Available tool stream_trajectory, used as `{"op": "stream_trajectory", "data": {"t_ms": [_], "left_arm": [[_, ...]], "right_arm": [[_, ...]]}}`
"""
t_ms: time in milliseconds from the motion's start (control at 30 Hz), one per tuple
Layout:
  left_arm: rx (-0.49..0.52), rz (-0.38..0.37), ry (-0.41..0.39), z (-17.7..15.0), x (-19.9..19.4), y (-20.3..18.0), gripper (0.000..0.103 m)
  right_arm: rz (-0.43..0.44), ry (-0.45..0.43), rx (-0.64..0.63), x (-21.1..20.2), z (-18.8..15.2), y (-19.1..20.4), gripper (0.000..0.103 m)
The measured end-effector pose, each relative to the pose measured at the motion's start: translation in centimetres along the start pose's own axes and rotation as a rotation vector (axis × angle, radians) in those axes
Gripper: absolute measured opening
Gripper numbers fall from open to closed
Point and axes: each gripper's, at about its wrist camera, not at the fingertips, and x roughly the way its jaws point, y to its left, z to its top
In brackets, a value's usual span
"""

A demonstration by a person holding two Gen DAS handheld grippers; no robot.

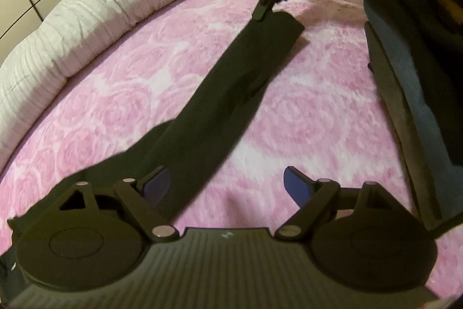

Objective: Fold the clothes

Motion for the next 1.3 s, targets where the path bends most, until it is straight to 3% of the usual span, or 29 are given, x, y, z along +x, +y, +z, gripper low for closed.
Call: {"op": "stream_trajectory", "data": {"t_ms": [233,567,633,733,767,933,1033,1100,1167,1300], "left_arm": [[0.011,-0.021,-0.037,2.2,1.9,0.5,0.084],[0.025,-0.053,-0.039,2.8,3.0,-0.7,0.084],[0.025,-0.055,-0.034,2.7,3.1,-0.9,0.084],[0.024,-0.056,-0.032,2.8,3.1,-0.9,0.084],[0.025,-0.057,-0.033,2.9,3.0,-0.9,0.084],[0.033,-0.077,-0.049,3.4,2.7,-1.1,0.086],[0.038,-0.093,-0.038,3.6,3.3,-1.4,0.086],[0.044,-0.099,-0.039,3.8,3.6,-1.6,0.086],[0.046,-0.104,-0.041,3.8,3.7,-1.7,0.086],[0.04,-0.106,-0.052,3.9,3.9,-1.4,0.086]], "right_arm": [[-0.005,0.054,0.018,0.6,-1.5,-1.1,0.037],[0.029,0.166,-0.094,1.3,-4.5,-1.1,0.038],[0.016,0.178,-0.119,1.7,-4.8,-0.9,0.035],[0.03,0.228,-0.119,2.0,-4.7,-1.0,0.008],[0.036,0.249,-0.115,1.9,-4.6,-1.0,0.006],[0.026,0.438,-0.113,0.8,-4.1,-1.0,0.003],[-0.045,0.48,-0.129,0.9,-4.5,-1.2,0.004],[-0.049,0.488,-0.127,1.2,-4.9,-1.3,0.013],[-0.078,0.472,-0.135,1.1,-5.1,-1.1,0.028],[-0.045,0.384,-0.102,-0.8,-4.2,-1.1,0.034]]}}
